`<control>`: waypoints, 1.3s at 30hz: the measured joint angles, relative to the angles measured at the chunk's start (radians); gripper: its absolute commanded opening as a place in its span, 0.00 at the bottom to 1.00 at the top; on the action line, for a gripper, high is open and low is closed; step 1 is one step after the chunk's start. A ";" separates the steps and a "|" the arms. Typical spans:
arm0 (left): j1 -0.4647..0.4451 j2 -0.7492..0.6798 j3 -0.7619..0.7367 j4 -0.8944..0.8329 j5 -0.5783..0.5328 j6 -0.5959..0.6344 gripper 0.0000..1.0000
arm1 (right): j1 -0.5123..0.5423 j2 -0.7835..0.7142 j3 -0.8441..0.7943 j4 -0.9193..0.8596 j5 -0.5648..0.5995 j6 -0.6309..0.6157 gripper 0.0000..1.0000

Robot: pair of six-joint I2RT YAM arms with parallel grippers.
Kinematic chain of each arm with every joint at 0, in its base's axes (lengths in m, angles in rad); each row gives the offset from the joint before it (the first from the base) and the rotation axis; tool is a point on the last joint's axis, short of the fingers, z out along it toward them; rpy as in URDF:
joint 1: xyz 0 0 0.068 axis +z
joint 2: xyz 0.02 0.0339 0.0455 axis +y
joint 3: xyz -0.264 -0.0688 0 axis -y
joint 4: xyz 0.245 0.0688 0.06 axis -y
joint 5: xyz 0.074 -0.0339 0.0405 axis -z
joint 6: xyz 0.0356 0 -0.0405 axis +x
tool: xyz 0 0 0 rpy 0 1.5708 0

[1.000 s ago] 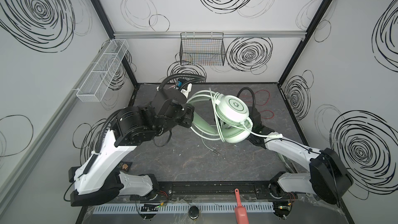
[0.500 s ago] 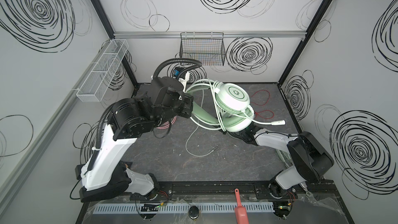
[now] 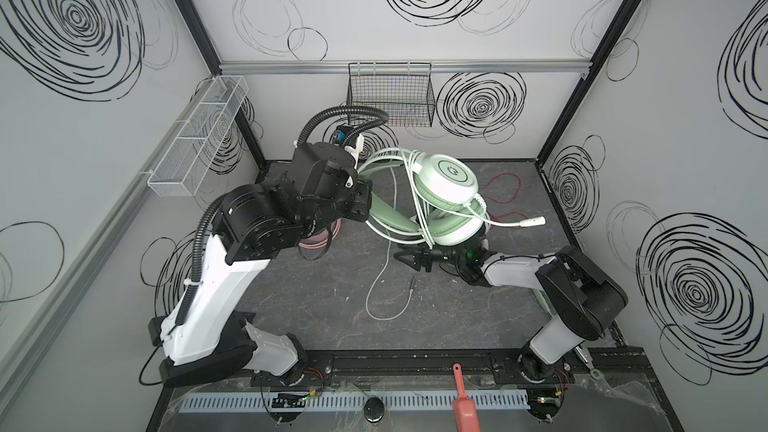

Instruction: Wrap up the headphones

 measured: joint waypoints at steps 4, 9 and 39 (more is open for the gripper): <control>0.002 0.001 0.000 0.000 0.000 0.002 0.00 | 0.058 0.034 0.003 0.075 0.003 0.057 0.59; 0.003 0.001 0.000 0.000 0.001 0.003 0.00 | 0.106 0.150 0.059 0.159 0.062 0.130 0.59; 0.280 0.092 0.027 0.010 -0.109 0.002 0.00 | 0.472 -0.161 0.014 -0.182 0.379 0.190 0.00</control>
